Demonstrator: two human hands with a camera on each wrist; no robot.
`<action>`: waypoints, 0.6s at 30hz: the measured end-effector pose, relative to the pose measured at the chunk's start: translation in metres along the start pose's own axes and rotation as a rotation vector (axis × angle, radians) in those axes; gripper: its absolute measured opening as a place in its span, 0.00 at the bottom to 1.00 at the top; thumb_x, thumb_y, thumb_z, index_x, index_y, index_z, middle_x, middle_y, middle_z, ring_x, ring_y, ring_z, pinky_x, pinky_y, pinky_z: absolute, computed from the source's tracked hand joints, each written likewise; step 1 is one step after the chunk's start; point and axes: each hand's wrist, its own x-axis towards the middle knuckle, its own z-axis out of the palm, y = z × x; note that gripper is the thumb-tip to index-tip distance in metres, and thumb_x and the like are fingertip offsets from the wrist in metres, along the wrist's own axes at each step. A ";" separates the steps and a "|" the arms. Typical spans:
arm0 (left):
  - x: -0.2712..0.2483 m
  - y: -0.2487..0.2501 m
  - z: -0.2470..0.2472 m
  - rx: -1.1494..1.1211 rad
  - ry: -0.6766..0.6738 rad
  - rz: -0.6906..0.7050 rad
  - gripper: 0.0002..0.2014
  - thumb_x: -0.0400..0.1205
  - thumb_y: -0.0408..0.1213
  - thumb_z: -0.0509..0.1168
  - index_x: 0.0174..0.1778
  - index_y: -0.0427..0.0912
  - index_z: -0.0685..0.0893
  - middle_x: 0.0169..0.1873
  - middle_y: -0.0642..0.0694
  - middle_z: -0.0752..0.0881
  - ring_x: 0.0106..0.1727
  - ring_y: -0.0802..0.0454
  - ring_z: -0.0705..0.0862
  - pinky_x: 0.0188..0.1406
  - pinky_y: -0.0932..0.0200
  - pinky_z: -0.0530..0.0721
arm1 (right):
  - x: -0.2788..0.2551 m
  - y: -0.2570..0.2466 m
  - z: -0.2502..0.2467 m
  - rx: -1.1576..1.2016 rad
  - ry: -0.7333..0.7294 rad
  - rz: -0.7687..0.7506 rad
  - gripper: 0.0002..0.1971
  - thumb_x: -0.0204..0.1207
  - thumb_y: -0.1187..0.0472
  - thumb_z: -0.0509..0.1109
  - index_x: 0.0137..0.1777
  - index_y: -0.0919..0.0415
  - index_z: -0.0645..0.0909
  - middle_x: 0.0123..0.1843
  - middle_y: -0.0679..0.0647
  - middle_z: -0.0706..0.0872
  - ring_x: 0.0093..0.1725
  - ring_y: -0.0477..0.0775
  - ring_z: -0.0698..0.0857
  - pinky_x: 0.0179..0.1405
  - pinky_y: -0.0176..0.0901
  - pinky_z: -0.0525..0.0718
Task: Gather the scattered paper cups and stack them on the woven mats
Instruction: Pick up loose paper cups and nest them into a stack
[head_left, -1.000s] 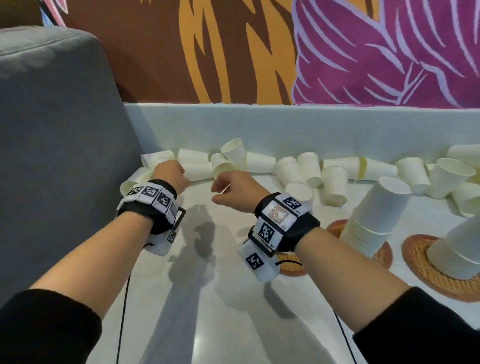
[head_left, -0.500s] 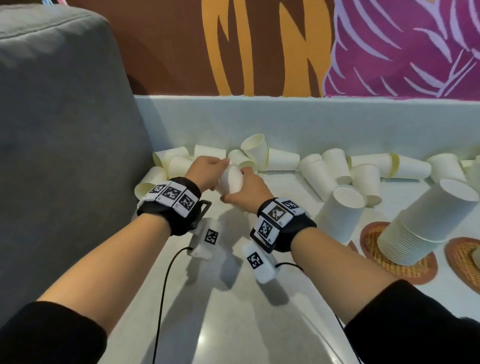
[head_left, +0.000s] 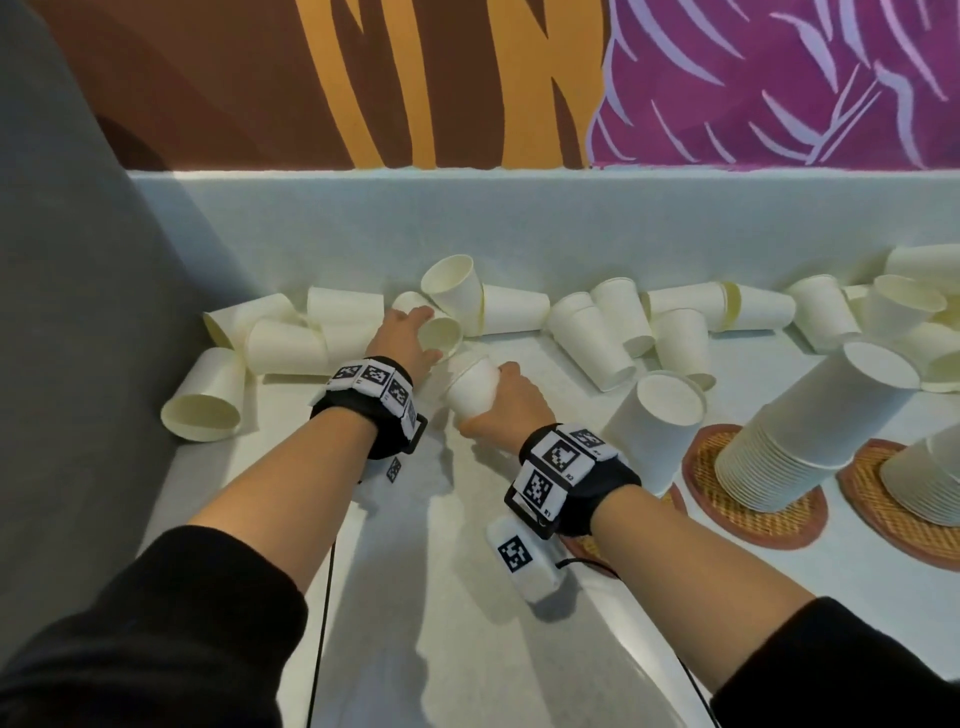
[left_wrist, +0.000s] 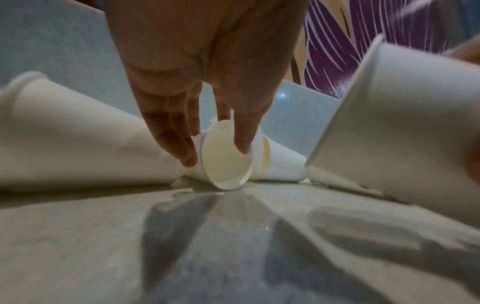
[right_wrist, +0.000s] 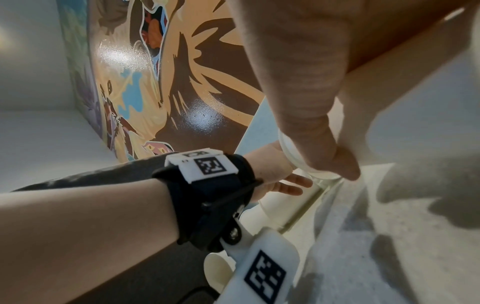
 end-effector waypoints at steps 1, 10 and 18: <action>0.001 -0.001 0.002 -0.012 0.033 0.002 0.24 0.81 0.38 0.65 0.74 0.46 0.70 0.69 0.35 0.71 0.64 0.34 0.77 0.64 0.48 0.75 | 0.002 0.000 0.000 -0.016 0.017 0.014 0.35 0.63 0.54 0.79 0.66 0.60 0.65 0.64 0.59 0.77 0.65 0.62 0.77 0.62 0.59 0.78; -0.008 -0.015 -0.016 -0.158 0.374 -0.009 0.14 0.83 0.31 0.55 0.62 0.40 0.78 0.54 0.35 0.83 0.54 0.34 0.81 0.46 0.47 0.77 | 0.015 0.002 0.002 -0.047 0.143 0.045 0.35 0.66 0.60 0.77 0.70 0.58 0.63 0.70 0.58 0.71 0.73 0.62 0.68 0.72 0.60 0.68; -0.015 -0.010 -0.048 -0.674 0.014 -0.222 0.18 0.77 0.27 0.57 0.56 0.44 0.87 0.36 0.42 0.82 0.24 0.50 0.71 0.18 0.68 0.70 | 0.009 -0.001 0.007 -0.016 0.183 0.022 0.37 0.64 0.59 0.77 0.73 0.56 0.63 0.71 0.58 0.70 0.75 0.62 0.65 0.76 0.63 0.61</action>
